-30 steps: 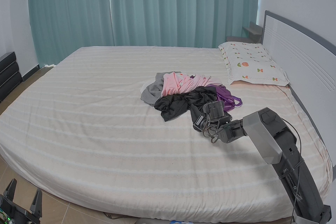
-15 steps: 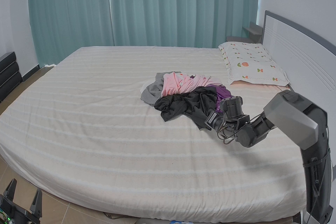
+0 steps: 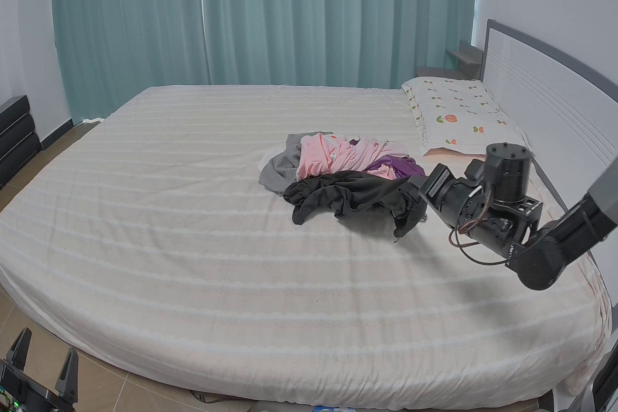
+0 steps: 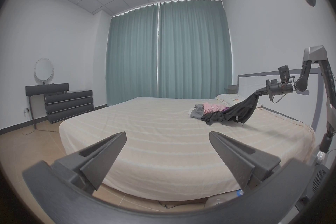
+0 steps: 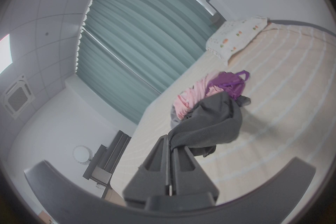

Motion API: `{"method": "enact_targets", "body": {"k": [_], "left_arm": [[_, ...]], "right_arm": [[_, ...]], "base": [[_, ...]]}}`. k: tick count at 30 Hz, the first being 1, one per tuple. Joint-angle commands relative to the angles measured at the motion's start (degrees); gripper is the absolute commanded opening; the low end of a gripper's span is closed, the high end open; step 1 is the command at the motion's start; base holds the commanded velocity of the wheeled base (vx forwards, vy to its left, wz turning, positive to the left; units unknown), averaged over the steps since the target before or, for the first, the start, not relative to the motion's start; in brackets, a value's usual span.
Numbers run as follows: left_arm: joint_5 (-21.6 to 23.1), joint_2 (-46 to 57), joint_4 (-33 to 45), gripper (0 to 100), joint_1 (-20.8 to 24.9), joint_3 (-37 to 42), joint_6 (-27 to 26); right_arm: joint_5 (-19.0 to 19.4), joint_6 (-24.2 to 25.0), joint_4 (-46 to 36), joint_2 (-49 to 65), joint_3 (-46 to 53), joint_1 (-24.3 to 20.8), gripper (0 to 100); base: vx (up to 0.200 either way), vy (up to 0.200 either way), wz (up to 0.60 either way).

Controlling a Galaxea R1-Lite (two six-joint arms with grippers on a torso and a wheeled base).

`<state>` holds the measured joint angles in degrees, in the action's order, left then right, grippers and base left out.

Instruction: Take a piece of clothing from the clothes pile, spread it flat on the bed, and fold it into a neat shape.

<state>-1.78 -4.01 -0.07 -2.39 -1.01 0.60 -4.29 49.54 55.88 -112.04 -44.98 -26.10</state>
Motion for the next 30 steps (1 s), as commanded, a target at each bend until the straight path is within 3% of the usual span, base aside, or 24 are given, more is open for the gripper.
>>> {"method": "enact_targets", "body": {"k": [1,11,15,18,21,30], "left_arm": [[0.1,4.0,0.0,100,2.5,1.0,-0.5],[0.0,4.0,0.0,100,2.4,1.0,-0.8],[2.1,1.4,-5.0,100,2.8,-10.1,5.8],[8.2,-7.1,-2.4,100,2.8,-18.4,6.1],[12.2,-13.8,-1.5,100,2.7,-18.6,5.7],[15.3,-32.2,-2.2,100,3.3,-18.3,0.6]], "right_arm": [[0.0,-2.2,1.2,10.7,4.5,-2.4,0],[0.1,-5.2,1.2,17.5,4.9,-5.1,0],[0.1,-5.5,1.2,18.5,4.8,-5.8,0],[0.1,-6.0,1.2,19.0,4.6,-6.2,0],[0.1,-6.7,1.2,19.2,4.6,-6.8,0],[0.1,-8.0,1.2,20.8,4.6,-6.8,0]], "base": [[0.0,0.0,0.0],[0.0,0.0,0.0],[0.0,0.0,0.0],[0.0,0.0,0.0],[0.0,0.0,0.0],[0.0,0.0,0.0]]}}
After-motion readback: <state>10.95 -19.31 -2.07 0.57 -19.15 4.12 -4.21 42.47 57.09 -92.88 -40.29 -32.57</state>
